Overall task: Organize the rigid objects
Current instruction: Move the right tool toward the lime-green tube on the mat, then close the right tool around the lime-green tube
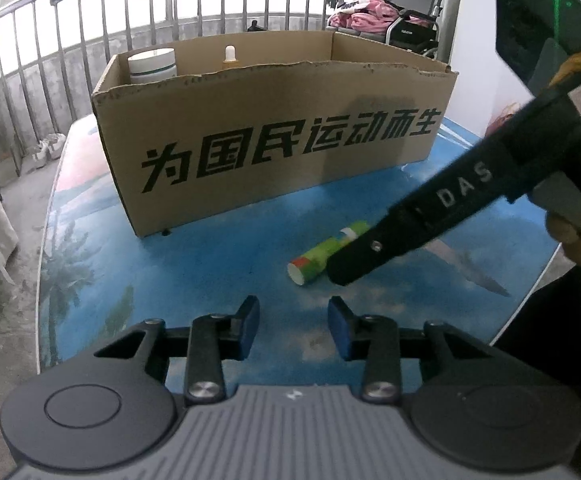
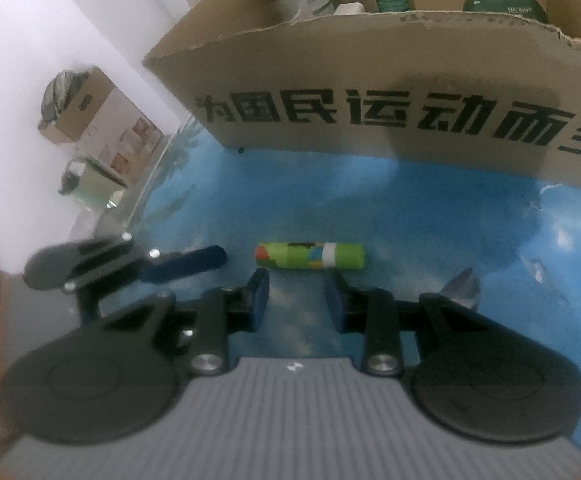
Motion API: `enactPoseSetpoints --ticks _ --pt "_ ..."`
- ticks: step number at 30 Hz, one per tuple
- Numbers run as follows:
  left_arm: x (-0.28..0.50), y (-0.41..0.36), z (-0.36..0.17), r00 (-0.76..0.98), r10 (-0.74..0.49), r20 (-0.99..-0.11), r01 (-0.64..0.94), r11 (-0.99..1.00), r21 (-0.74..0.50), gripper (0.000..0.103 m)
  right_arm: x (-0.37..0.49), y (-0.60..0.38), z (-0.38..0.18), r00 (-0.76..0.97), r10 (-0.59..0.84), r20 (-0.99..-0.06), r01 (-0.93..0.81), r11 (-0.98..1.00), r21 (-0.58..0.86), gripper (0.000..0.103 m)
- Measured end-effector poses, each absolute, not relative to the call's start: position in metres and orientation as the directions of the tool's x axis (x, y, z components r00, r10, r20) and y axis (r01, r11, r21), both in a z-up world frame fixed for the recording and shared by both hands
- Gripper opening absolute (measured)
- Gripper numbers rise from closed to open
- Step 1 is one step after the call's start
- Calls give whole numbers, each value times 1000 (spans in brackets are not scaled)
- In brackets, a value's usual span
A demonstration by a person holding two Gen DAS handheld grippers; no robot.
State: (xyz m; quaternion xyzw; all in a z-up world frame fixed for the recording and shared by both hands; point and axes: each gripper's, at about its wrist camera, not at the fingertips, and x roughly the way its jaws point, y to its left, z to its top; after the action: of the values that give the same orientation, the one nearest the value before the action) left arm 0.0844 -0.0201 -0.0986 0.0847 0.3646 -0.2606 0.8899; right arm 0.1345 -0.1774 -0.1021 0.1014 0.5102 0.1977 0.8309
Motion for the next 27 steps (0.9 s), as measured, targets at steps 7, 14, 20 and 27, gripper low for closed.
enactPoseSetpoints --ticks 7,14,20,27 --pt "85 -15 -93 565 -455 -689 529 840 -121 39 146 -193 -111 391 515 -763 -132 852 507 30" --pt "99 -31 -89 611 -419 -671 551 835 -20 44 156 -204 -121 403 543 -737 -33 813 581 30" --pt "117 -44 -96 607 -404 -684 561 828 8 44 168 -199 -125 411 547 -729 -10 802 597 29" --pt "127 -42 -97 615 -404 -677 549 836 0 41 175 -192 -126 420 530 -737 -5 813 582 30"
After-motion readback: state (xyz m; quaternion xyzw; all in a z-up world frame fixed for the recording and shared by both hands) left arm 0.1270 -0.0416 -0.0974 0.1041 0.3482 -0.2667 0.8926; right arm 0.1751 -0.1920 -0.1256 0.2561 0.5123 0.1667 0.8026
